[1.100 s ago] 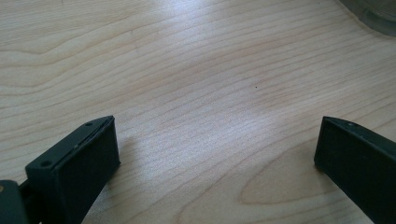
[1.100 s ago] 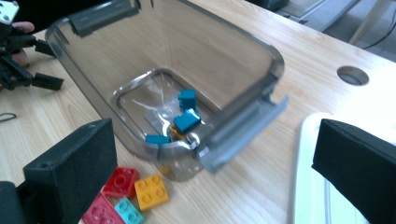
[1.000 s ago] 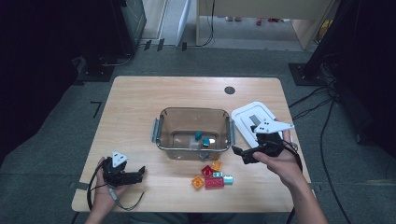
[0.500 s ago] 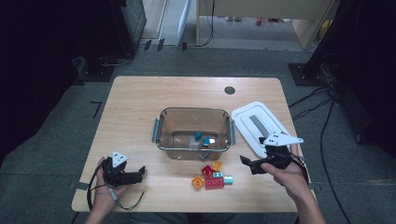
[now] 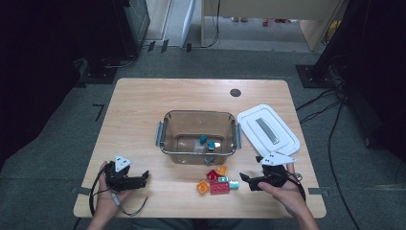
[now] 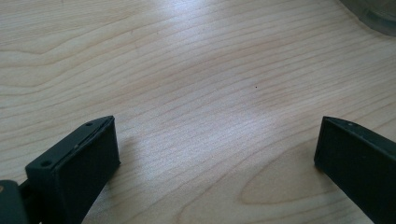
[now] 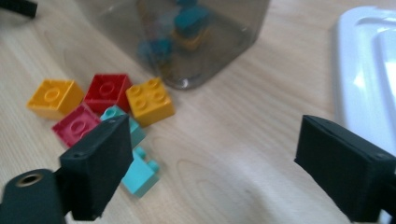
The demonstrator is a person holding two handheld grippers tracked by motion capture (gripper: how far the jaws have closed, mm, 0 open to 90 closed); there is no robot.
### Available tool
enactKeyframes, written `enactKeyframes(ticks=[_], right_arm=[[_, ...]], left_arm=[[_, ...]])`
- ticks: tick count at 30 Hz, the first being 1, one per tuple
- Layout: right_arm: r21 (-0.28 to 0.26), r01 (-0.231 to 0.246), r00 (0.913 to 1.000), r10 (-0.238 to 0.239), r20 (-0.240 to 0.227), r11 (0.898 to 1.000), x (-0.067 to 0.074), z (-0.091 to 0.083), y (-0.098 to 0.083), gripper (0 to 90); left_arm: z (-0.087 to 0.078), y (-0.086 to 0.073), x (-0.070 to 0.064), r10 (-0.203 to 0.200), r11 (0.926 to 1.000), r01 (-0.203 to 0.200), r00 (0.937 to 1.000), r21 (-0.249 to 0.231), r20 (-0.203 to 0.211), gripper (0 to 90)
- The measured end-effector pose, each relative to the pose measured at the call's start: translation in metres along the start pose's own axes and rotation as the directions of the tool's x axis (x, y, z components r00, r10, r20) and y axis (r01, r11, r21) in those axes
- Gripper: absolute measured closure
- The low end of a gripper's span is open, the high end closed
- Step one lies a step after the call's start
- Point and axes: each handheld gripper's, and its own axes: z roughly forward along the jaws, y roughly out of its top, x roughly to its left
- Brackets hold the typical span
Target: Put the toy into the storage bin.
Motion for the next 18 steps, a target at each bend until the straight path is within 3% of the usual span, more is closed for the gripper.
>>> enactKeyframes(ticks=[4, 9, 15, 18], right_arm=[[0.023, 0.032, 0.9991, -0.031, -0.028, 0.999, 0.007, 0.009, -0.006, 16.6], [0.028, 0.072, 0.9951, -0.07, -0.071, 0.997, 0.012, 0.015, -0.012, 33.1], [0.034, 0.149, 0.9827, -0.144, -0.116, 0.988, 0.02, 0.02, -0.019, 48.1], [0.034, 0.153, 0.9809, -0.148, -0.126, 0.988, 0.021, 0.022, -0.021, 54.3]], left_arm=[[0.0, 0.0, 0.0, 0.0, 1.0, 0.0, 1.0, 0.0, 0.0, 0.0], [0.0, 0.0, 0.0, 0.0, 1.0, 0.0, 1.0, 0.0, 0.0, 0.0], [0.0, 0.0, 0.0, 0.0, 1.0, 0.0, 1.0, 0.0, 0.0, 0.0], [0.0, 0.0, 0.0, 0.0, 1.0, 0.0, 1.0, 0.0, 0.0, 0.0]])
